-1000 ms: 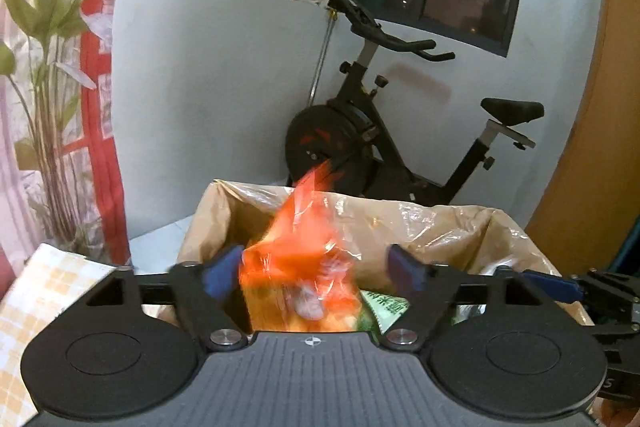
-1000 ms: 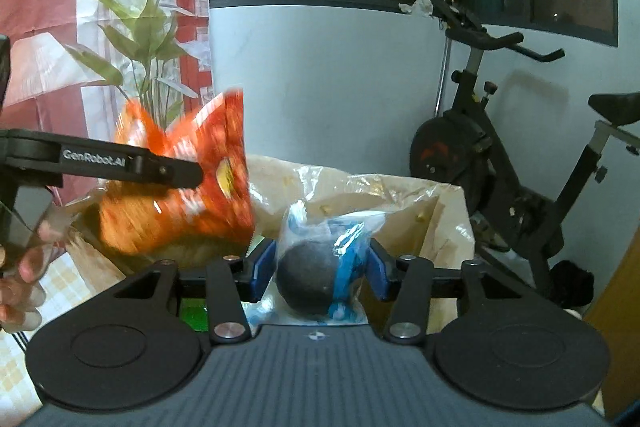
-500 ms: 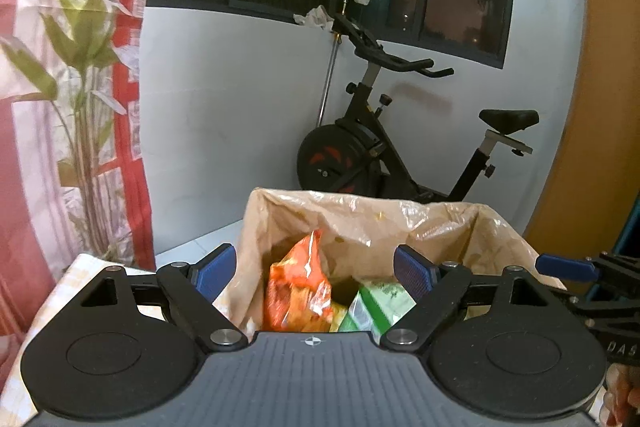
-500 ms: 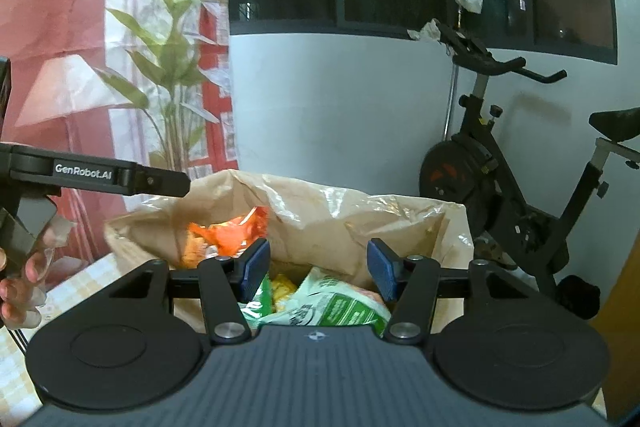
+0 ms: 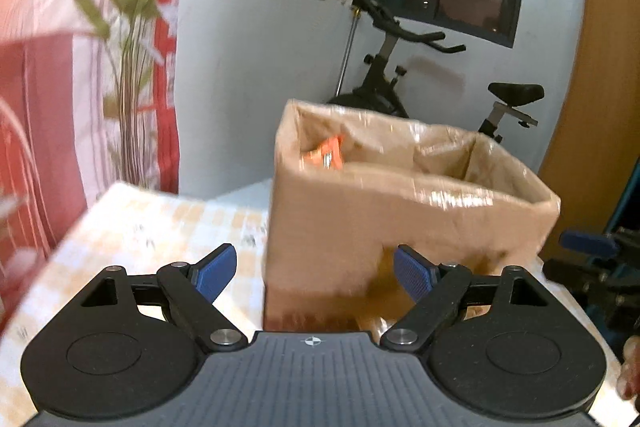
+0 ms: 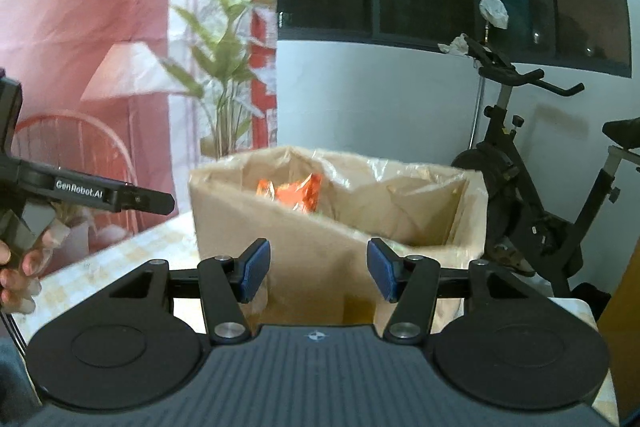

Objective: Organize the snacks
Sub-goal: 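Grasp the yellow meat snack packet with the right gripper while the left gripper grasps the bread loaf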

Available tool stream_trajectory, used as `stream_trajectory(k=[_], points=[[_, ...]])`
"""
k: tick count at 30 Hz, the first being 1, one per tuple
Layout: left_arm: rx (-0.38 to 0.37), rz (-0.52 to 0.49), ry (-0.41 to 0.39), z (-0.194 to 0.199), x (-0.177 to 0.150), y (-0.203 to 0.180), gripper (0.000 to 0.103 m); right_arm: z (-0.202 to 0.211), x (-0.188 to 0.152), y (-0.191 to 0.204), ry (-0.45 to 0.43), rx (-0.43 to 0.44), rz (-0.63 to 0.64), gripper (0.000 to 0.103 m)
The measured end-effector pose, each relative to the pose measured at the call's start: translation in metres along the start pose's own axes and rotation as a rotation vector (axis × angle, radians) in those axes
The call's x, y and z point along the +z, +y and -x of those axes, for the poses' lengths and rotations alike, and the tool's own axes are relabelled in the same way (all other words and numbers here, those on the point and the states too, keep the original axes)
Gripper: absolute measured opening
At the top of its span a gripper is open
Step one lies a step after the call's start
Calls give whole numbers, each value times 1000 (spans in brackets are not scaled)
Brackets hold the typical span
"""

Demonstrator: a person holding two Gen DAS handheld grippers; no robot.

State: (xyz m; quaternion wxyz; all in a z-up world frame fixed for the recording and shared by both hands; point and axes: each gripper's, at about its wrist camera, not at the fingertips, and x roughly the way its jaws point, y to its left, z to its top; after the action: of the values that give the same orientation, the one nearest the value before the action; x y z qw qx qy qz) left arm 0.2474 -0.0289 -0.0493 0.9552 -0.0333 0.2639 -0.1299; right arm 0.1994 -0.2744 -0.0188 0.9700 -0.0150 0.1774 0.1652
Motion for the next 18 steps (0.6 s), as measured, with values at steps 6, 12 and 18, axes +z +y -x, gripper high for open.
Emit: stream_trajectory(k=[6, 12, 18], points=[[-2, 36, 81, -9, -39, -5, 87, 2, -47, 1, 112, -1, 14, 57], [19, 33, 133, -14, -58, -5, 87, -11, -100, -6, 297, 15, 34, 57], [25, 57, 160, -18, -67, -4, 87, -20, -143, -16, 457, 71, 70, 57]])
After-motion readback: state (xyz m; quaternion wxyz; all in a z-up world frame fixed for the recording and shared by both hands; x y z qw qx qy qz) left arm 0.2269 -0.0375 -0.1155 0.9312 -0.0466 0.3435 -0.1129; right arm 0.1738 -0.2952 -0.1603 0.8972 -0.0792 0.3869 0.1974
